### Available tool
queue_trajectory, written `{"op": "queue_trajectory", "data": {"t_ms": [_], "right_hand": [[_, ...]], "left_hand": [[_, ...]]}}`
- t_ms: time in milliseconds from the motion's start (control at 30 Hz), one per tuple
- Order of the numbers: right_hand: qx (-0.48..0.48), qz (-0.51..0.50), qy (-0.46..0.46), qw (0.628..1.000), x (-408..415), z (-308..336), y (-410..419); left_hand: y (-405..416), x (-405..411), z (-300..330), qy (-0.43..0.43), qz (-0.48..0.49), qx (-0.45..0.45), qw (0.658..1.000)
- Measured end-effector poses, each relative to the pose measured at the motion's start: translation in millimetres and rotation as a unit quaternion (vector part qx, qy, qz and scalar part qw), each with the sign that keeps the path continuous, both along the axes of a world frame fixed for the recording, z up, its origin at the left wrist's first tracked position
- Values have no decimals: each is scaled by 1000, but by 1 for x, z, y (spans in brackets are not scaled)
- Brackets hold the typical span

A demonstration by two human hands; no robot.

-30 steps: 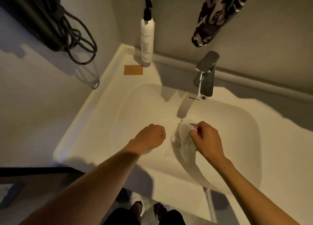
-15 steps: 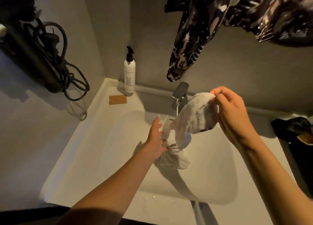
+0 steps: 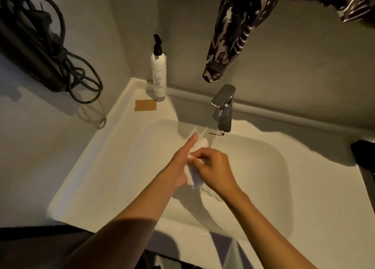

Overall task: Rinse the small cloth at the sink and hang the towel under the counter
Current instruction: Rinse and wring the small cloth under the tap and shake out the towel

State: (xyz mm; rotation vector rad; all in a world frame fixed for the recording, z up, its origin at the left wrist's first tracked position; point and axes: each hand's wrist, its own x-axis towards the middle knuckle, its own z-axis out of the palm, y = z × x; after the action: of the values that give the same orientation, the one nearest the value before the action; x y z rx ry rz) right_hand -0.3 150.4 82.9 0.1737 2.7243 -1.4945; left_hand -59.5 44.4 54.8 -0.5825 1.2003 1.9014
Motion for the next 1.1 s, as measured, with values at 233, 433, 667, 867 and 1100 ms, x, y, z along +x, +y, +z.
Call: {"op": "queue_trajectory", "data": {"t_ms": [233, 433, 667, 867, 1100], "right_hand": [[-385, -324, -176, 846, 22, -45, 15], [-768, -115, -291, 558, 15, -63, -10], [-797, -6, -263, 544, 1, -44, 5], [-649, 15, -324, 688, -19, -36, 8], [-368, -14, -297, 881, -19, -44, -8]], "left_hand": [[-13, -4, -19, 64, 26, -133, 989], [10, -5, 0, 136, -63, -65, 987], [5, -24, 18, 325, -227, -212, 893], [13, -34, 27, 293, -194, -230, 907], [22, -32, 10, 255, -185, -372, 873]]}}
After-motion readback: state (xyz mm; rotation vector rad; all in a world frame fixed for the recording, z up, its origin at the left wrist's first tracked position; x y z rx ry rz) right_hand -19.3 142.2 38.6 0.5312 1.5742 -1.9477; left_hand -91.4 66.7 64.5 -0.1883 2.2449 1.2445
